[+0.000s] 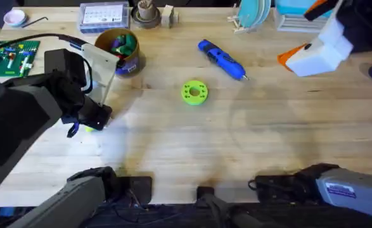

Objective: Pick up the gripper from the table and insert it into the empty holder that is missing its gripper. Then pick up a screw, insert it into the mounting hole, and use the screwdriver to tighten it. Finally, clean up the table by picking up the vegetable and placing it into the bucket.

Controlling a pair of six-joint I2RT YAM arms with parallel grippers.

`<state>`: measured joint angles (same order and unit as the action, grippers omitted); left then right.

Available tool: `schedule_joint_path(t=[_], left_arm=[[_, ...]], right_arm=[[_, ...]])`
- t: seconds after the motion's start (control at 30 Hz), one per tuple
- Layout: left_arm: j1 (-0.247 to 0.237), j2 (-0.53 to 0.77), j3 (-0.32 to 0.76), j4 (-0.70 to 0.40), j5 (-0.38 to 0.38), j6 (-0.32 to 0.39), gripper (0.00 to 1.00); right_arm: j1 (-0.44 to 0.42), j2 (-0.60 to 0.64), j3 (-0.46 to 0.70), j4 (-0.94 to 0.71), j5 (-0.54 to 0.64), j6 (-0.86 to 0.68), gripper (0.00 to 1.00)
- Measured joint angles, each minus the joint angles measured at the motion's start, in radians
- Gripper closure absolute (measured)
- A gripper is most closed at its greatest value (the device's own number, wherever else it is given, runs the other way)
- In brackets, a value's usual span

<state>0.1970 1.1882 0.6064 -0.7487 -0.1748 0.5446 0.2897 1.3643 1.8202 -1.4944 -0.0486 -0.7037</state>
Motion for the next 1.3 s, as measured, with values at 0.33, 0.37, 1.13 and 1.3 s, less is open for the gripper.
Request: schedule_joint_path(t=[0.33, 0.37, 1.13, 1.3], left_arm=[[0.0, -0.198, 0.01, -0.022, -0.005, -0.001, 0.977], [0.0, -0.219, 0.022, -0.021, -0.005, -0.002, 0.977], [0.0, -0.078, 0.117, 0.646, 0.324, -0.507, 0.977], [0.0, 0.037, 0.117, 0.712, 0.343, -0.576, 0.977]], right_arm=[[0.0, 0.0, 0.0, 0.0, 0.0, 0.0, 0.007], [0.0, 0.0, 0.0, 0.0, 0.0, 0.0, 0.007], [0.0, 0.0, 0.0, 0.0, 0.0, 0.0, 0.008], [0.0, 0.0, 0.0, 0.001, 0.0, 0.0, 0.008]])
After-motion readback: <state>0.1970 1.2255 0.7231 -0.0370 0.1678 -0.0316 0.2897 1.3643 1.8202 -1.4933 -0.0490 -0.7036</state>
